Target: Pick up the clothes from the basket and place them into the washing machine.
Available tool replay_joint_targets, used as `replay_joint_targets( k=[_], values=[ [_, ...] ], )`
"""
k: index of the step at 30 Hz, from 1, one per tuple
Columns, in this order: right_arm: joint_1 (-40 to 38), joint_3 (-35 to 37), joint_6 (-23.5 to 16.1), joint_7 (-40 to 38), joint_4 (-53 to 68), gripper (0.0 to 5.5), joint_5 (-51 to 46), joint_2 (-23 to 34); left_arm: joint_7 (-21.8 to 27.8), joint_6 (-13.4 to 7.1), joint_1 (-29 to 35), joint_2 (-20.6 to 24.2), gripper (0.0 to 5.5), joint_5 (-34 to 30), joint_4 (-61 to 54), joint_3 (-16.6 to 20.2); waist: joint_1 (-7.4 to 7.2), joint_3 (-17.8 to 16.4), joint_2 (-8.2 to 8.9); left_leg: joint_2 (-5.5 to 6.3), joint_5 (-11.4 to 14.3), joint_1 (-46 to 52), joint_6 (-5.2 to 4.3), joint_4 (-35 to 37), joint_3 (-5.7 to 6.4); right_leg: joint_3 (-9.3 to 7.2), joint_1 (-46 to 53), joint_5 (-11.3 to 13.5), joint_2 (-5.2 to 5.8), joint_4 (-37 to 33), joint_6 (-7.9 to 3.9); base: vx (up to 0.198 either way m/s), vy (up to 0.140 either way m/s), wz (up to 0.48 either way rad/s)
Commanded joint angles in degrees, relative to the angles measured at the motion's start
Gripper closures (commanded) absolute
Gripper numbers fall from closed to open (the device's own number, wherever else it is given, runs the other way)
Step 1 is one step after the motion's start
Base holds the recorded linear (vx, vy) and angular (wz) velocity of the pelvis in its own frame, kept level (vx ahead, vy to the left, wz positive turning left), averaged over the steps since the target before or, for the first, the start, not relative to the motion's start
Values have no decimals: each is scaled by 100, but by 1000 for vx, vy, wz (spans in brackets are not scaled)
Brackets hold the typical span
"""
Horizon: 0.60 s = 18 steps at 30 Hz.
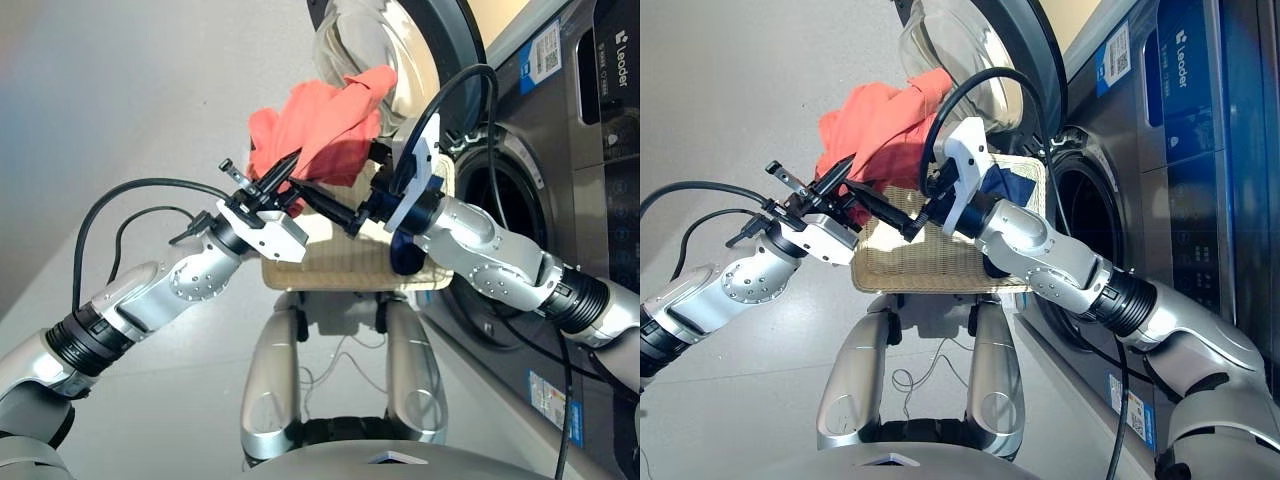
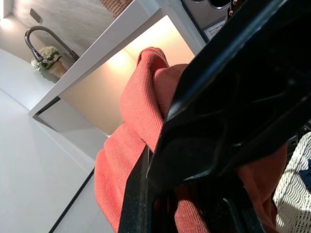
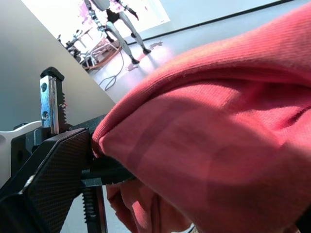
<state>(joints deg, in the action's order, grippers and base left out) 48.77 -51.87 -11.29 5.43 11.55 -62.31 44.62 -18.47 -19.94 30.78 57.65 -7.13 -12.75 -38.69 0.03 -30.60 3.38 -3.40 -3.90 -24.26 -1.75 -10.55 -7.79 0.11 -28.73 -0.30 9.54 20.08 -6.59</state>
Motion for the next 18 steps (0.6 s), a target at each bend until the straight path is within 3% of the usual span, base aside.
replay_joint_targets(
  k=[1,18],
  values=[
    [823,-57,-267,96,613,0,-146,-212,-59,-251,135,-206,550,-64,-500,21,15,80,-56,-284,235,-7,-527,-560,-88,31,-58,53,-14,29,-168,0,0,0],
    [1223,-35,-397,-283,-167,0,-83,-661,70,-278,298,-418,550,301,-796,-505,67,80,-85,-298,249,-119,-495,-619,-73,26,-171,58,1,83,-160,0,0,0]
  ],
)
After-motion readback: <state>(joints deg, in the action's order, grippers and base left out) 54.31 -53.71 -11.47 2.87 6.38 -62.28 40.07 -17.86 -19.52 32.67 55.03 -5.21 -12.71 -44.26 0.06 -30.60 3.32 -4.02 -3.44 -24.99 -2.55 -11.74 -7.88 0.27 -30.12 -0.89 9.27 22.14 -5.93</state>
